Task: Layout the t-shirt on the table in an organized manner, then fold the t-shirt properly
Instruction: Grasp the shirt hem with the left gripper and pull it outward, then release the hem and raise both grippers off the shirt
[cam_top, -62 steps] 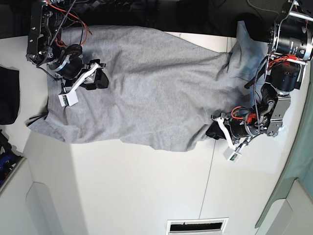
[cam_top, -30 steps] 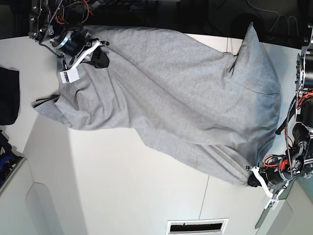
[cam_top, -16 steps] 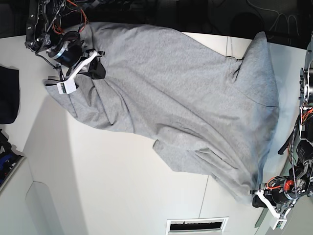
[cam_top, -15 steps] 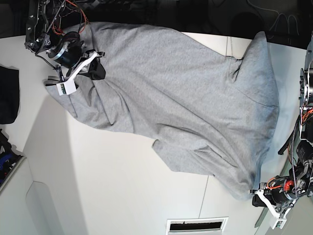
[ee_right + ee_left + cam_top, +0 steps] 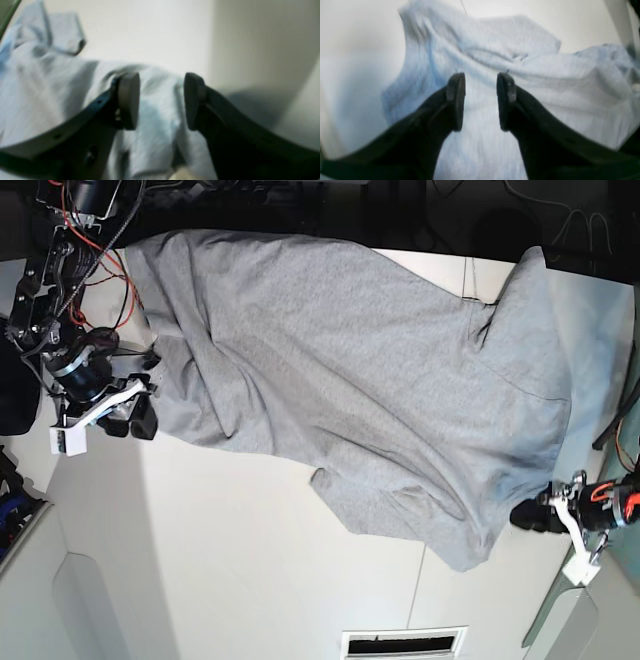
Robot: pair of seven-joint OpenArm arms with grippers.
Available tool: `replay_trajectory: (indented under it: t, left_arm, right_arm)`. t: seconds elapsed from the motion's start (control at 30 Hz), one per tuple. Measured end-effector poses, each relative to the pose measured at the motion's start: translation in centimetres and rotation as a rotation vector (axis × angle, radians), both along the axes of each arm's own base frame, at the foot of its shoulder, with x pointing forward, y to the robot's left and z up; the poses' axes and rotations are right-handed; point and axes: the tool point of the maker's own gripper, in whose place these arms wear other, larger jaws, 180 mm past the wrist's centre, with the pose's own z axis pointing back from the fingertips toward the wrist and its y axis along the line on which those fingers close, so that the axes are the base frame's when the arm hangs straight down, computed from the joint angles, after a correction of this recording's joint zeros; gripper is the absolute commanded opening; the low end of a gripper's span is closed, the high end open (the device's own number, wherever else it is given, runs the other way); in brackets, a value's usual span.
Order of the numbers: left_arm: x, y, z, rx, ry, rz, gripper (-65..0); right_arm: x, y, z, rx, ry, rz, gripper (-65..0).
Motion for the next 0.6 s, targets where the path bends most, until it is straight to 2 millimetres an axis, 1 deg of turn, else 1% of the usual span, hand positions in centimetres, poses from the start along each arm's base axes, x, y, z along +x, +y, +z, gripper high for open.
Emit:
replay_trajectory:
  t: [0.07,0.17,0.23,0.3,0.37,0.4,0.43,0.5,0.53,0.57,0.6]
  left_arm:
    - [-2.3,-0.1,-2.0,0.018,0.044,-0.021,-41.1]
    - [-5.7,-0.5,-4.9,0.022,0.11,-0.039,-41.1]
    - [-8.0,-0.7,-6.9,0.017,0.163,-0.041,-41.1]
    - [-10.7,-0.6,-9.0,0.01,0.223,-0.033,-41.1]
    - [-13.3,-0.1,-10.7,0.013,0.282,-0.021,-41.1]
    - [-14.5,0.2,-11.4,0.016,0.308,-0.015,-41.1]
    - [-15.4,0.3,-11.9,0.014,0.324,-0.011,-41.1]
    - [-16.2,0.3,-12.3,0.003,0.329,-0.003,-41.1]
    - [-16.6,0.4,-12.5,0.007,0.337,-0.004,-41.1]
    - [-16.7,0.4,-12.6,0.014,0.34,-0.007,-41.1]
    - [-16.9,0.5,-12.7,0.026,0.34,-0.015,-41.2]
  right_arm:
    - [1.1,-1.2,-0.9,-0.013,0.019,-0.027,-36.2]
    - [1.9,-2.8,-2.7,-0.015,0.079,-0.032,-36.3]
    - [2.0,-3.4,-3.8,-0.02,0.114,0.0,-36.3]
    - [1.6,-3.5,-4.9,-0.037,0.155,0.04,-36.3]
    - [0.6,-3.0,-6.3,-0.058,0.205,0.1,-36.4]
    - [0.3,-2.4,-6.7,-0.059,0.203,0.13,-36.4]
    - [-0.1,-1.7,-7.0,-0.059,0.211,0.167,-36.4]
    - [-0.3,-0.9,-7.2,-0.085,0.225,0.222,-37.1]
    - [-0.3,-0.4,-7.3,-0.088,0.224,0.24,-39.8]
    - [-0.3,0.0,-7.4,-0.093,0.222,0.258,-44.7]
    - [-0.4,0.4,-7.5,-0.097,0.226,0.274,-51.6]
